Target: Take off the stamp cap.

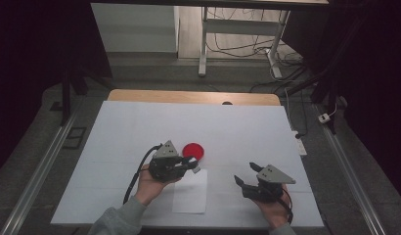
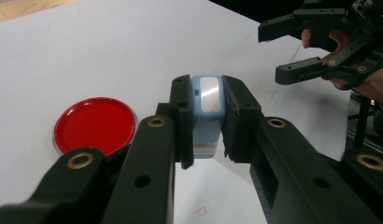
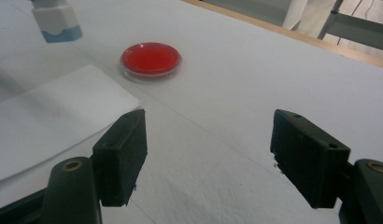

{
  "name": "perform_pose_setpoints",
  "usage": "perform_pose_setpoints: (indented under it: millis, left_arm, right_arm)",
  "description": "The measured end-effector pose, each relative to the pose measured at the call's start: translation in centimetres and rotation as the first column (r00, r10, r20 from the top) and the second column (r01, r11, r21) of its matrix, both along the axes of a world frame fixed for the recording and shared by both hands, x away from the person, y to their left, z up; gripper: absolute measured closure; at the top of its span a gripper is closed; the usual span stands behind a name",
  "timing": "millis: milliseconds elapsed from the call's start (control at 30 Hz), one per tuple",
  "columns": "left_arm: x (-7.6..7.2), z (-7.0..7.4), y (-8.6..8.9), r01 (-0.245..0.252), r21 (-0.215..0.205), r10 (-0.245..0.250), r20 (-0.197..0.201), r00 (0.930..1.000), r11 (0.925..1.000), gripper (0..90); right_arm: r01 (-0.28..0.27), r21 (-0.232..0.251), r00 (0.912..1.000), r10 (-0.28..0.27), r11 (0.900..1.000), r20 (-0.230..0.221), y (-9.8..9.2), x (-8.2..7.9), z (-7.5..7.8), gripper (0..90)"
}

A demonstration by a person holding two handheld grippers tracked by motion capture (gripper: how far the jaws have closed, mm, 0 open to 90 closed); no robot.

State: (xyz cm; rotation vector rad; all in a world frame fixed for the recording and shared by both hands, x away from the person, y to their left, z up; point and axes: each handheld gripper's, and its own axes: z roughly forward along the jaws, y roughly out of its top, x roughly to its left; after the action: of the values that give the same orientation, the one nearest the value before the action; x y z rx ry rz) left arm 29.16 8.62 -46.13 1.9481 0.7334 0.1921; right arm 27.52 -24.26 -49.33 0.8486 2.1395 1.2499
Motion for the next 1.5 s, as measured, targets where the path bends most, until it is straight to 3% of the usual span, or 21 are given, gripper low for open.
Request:
perform_pose_setpoints:
  millis: [567,1100,1500]
  left_arm:
    - [0.3,0.1,0.2,-0.006,-0.027,0.006,-0.007,1.0000,0.9996,75.6]
    - [0.3,0.1,0.1,-0.007,-0.028,0.006,-0.008,0.9999,0.9996,75.6]
    - [0.2,0.0,-0.1,-0.002,-0.026,0.002,-0.009,1.0000,0.9997,75.6]
  right_arm:
    - [-0.087,-0.004,0.9962,0.087,0.996,-0.006,3.4,-0.1,0.4,28.2]
    - [-0.104,-0.001,0.9945,0.104,0.995,-0.011,5.1,-0.1,0.6,28.6]
    - [-0.132,-0.026,0.9912,0.132,0.991,-0.006,6.8,-0.1,0.4,29.1]
